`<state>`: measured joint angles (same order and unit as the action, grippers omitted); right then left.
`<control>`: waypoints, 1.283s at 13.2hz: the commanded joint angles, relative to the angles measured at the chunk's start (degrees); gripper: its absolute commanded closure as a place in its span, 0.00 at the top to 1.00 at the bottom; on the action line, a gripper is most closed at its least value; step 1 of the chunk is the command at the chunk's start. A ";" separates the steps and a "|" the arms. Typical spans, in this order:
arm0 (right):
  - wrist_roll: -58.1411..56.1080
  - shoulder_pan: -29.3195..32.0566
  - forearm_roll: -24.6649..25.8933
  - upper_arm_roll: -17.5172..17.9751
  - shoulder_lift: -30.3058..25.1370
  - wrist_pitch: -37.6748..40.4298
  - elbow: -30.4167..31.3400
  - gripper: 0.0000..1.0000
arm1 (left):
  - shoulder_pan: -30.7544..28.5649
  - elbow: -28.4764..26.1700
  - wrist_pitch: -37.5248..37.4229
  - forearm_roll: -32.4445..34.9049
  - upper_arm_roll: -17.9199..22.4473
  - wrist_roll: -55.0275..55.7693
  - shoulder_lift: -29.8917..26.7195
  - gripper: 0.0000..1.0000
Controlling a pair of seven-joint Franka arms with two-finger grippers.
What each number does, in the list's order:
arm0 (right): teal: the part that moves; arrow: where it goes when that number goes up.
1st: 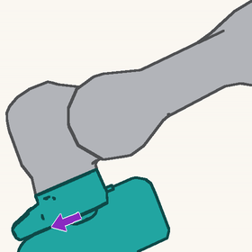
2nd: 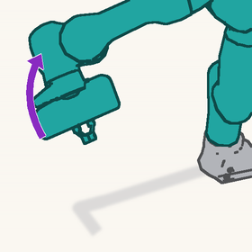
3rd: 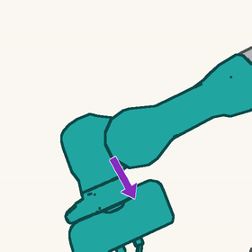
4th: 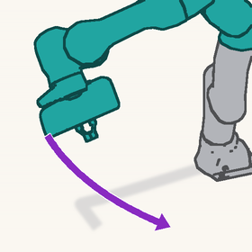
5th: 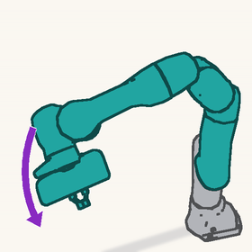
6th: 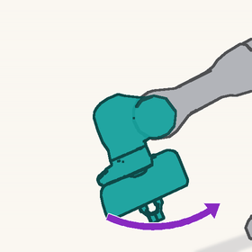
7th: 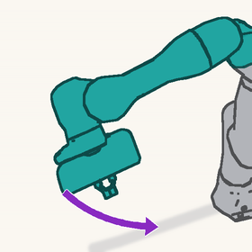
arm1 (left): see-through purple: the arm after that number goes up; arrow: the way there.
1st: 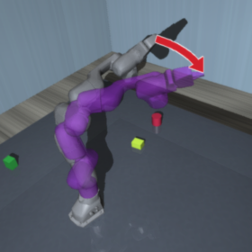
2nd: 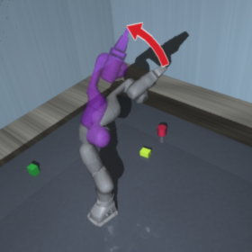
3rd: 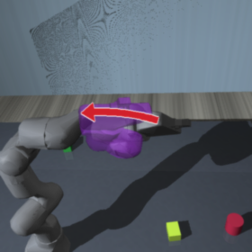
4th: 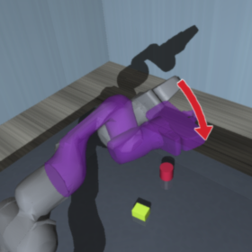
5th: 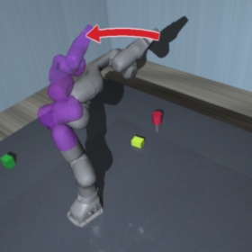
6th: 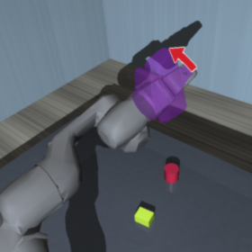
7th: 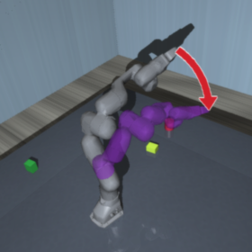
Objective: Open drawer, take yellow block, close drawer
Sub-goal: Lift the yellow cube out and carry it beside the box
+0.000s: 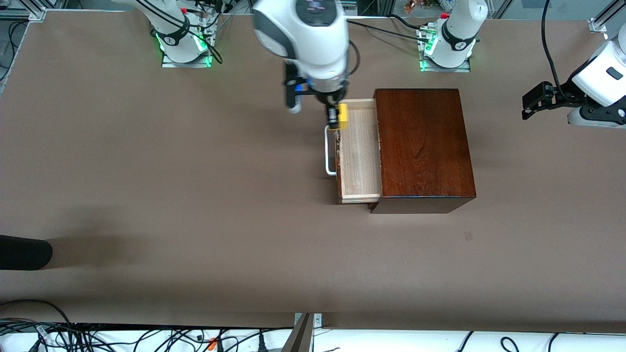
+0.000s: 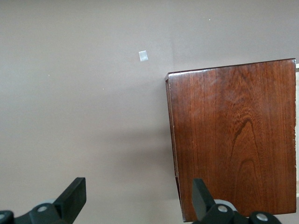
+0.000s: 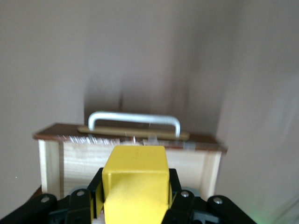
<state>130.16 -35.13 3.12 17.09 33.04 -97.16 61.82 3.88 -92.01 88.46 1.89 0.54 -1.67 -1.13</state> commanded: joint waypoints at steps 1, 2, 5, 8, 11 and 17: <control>-19.26 6.80 -3.37 0.40 -3.68 7.92 1.28 0.00 | -0.10 0.16 -1.10 -0.83 0.08 -1.23 -0.81 1.00; -25.68 10.05 -4.43 0.31 -4.64 10.48 2.06 0.00 | -0.19 0.16 -1.10 -0.83 0.08 -1.23 -0.72 1.00; -47.64 20.33 -4.88 0.14 -9.30 12.35 8.03 0.00 | -0.19 0.16 -1.10 -0.75 0.08 -1.14 -0.72 1.00; -70.41 26.42 -4.79 -4.68 -10.28 12.88 11.12 0.00 | -0.28 0.16 -1.27 -0.75 0.08 -1.23 -0.72 1.00; -92.74 28.26 -4.88 -13.12 -8.09 8.50 12.96 0.00 | 0.16 0.16 -1.45 -0.75 -0.01 -0.97 -0.63 1.00; -119.59 37.67 -4.70 -13.40 2.18 -7.05 13.85 0.00 | 1.48 1.13 -9.78 -1.54 -4.56 -1.14 1.21 1.00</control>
<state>15.22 1.50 -0.60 2.93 32.83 -100.45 76.01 4.43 -91.94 82.53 1.67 -1.32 -1.90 -1.04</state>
